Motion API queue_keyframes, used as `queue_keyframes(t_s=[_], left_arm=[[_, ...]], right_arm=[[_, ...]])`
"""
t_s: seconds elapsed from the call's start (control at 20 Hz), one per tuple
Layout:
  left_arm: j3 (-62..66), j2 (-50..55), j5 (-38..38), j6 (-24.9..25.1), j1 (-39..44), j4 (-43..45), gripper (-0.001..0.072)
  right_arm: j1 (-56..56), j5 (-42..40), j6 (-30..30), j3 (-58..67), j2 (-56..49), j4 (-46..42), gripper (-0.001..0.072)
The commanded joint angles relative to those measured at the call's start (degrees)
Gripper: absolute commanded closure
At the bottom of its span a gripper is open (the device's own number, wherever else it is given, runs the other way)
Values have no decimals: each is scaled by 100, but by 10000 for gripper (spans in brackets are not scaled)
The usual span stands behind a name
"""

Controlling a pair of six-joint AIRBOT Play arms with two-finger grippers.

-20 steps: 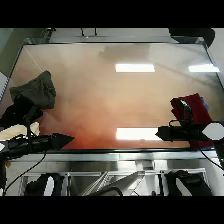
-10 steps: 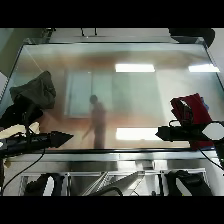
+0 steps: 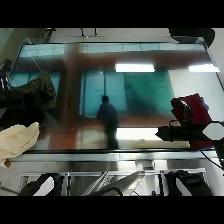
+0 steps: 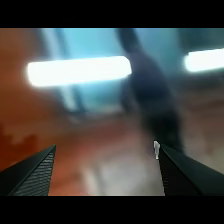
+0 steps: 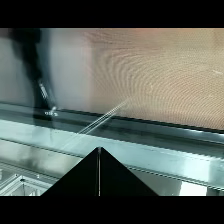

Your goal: Fold the shirts.

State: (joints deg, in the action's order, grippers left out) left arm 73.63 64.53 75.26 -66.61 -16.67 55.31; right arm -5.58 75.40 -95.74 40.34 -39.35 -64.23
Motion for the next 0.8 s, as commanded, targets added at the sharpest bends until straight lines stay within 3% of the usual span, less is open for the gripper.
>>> queue_keyframes(t_s=[0.0, 0.1, 0.3, 0.6, 0.65, 0.7, 0.75], left_arm=[[1617, 1598, -1145, -55, -4, 1073, 9], [2280, 2498, -1547, -109, -4, 1779, 9], [2953, 3945, -1480, -166, -4, 2743, 9], [2997, 4918, -1360, -361, 2, 3064, 31], [2997, 4942, -1263, -549, 2, 3064, 234], [2997, 4916, -1139, -595, 4, 3053, 553], [2997, 4850, -1032, -592, 24, 3047, 685]], right_arm=[[-4, 0, -2, 0, 4, -2, 694], [-4, 0, -2, 0, 4, 0, 694], [-4, -61, 2, 0, 4, -9, 694], [-4, -208, -2, 0, 4, 2, 694], [-2, -208, 0, 0, 4, 2, 694], [-4, -205, 0, 0, 4, 2, 694], [-4, -205, 0, 0, 4, 0, 694]])
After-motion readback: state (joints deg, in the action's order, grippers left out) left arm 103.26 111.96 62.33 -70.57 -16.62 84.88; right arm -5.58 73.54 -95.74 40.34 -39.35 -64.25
